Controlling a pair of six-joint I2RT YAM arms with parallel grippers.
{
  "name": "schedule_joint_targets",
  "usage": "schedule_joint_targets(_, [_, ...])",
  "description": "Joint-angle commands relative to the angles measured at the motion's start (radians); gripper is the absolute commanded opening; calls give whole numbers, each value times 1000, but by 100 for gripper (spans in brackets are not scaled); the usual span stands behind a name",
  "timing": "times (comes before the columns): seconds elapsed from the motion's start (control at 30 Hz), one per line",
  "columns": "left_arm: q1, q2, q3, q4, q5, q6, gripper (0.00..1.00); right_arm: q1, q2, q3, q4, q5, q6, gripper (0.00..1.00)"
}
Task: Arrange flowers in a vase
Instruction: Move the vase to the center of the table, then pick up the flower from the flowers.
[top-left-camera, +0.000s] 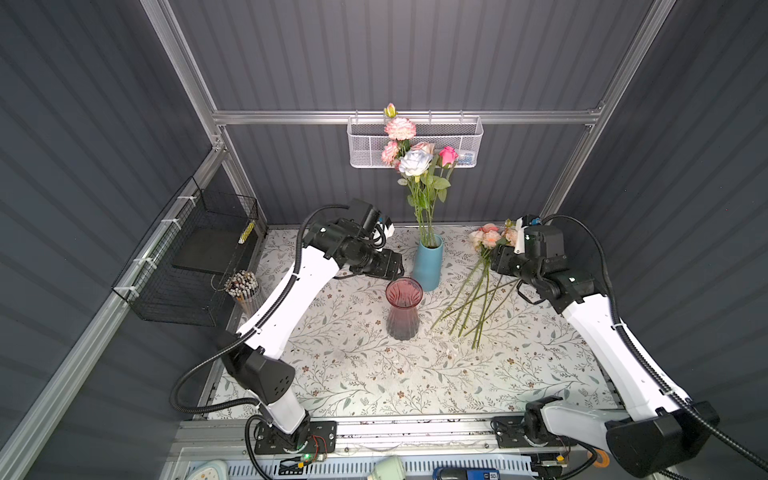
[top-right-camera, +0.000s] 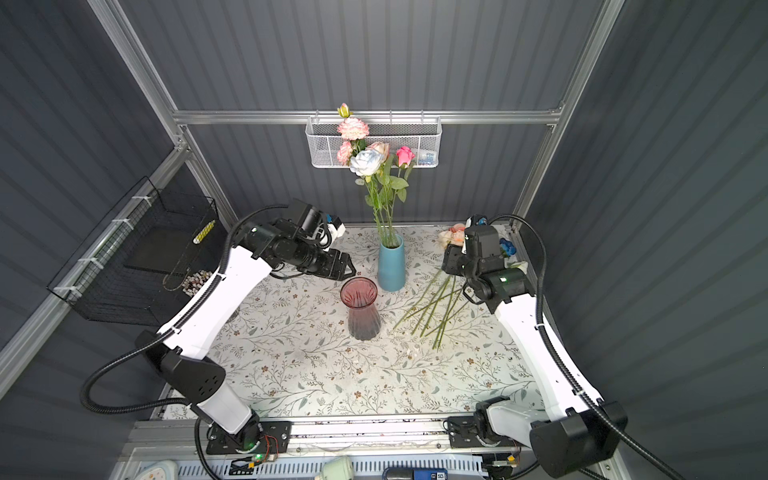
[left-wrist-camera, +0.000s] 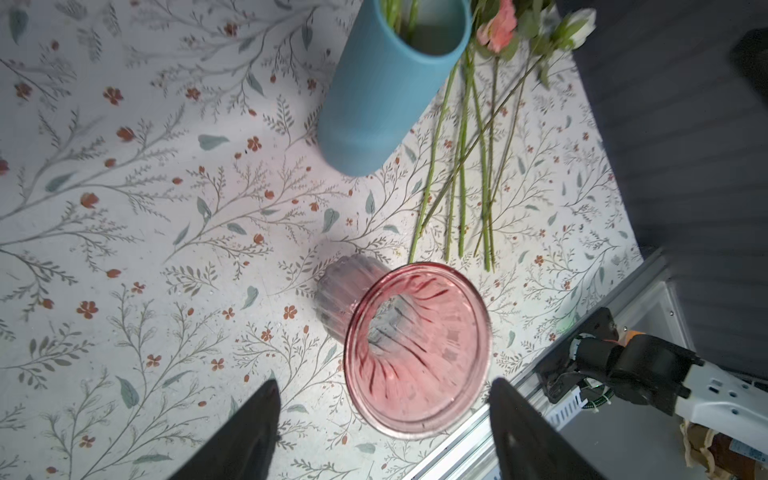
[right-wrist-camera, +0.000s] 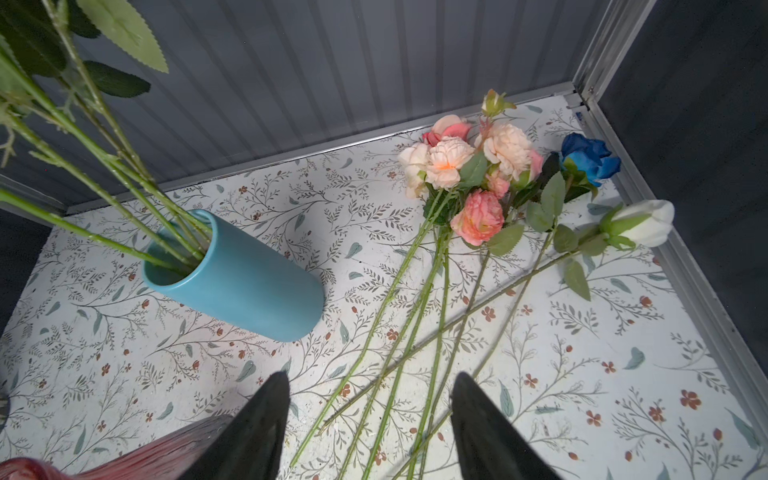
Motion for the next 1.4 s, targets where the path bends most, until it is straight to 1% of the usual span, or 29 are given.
schedule_joint_targets(0.0, [-1, -76, -9, 70, -57, 14, 81, -25, 21, 29, 16, -41, 18, 64])
schedule_joint_targets(0.03, [-1, -119, -54, 118, -97, 9, 82, -36, 31, 21, 30, -59, 27, 64])
schedule_joint_targets(0.13, [-1, -298, -306, 338, -275, -19, 89, -84, 94, -21, 97, -127, 72, 64])
schedule_joint_targets(0.2, [-1, -420, -499, 477, -420, -72, 98, -123, 166, -27, 125, -173, 105, 63])
schedule_joint_targets(0.27, [1, -514, -684, 576, -501, -120, 99, -150, 242, -28, 173, -217, 124, 63])
schedule_joint_targets(0.3, [0, -547, -757, 609, -524, -149, 99, -169, 286, -28, 211, -254, 138, 63])
schedule_joint_targets(0.37, [1, -584, -850, 631, -559, -216, 99, -200, 383, 13, 213, -301, 157, 61])
schedule_joint_targets(0.47, [1, -612, -956, 637, -612, -331, 99, -219, 497, 55, 236, -314, 165, 59])
schedule_joint_targets(0.53, [0, -621, -1023, 691, -573, -329, 99, -230, 571, 94, 231, -328, 180, 56])
schedule_joint_targets(0.63, [1, -608, -1055, 696, -570, -338, 99, -231, 669, 156, 223, -316, 183, 54])
schedule_joint_targets(0.77, [0, -589, -1083, 731, -561, -325, 99, -236, 773, 229, 212, -342, 169, 47])
schedule_joint_targets(1.07, [0, -523, -1079, 782, -549, -288, 99, -237, 901, 323, 189, -343, 181, 40])
schedule_joint_targets(1.17, [0, -507, -1075, 794, -544, -278, 99, -238, 918, 317, 220, -379, 183, 40])
schedule_joint_targets(1.23, [0, -492, -1068, 803, -532, -264, 99, -245, 956, 372, 191, -387, 174, 39])
schedule_joint_targets(1.27, [1, -487, -1062, 805, -528, -258, 99, -247, 980, 407, 143, -388, 170, 39])
schedule_joint_targets(1.37, [1, -464, -1047, 806, -530, -249, 99, -252, 1010, 428, 152, -399, 173, 34])
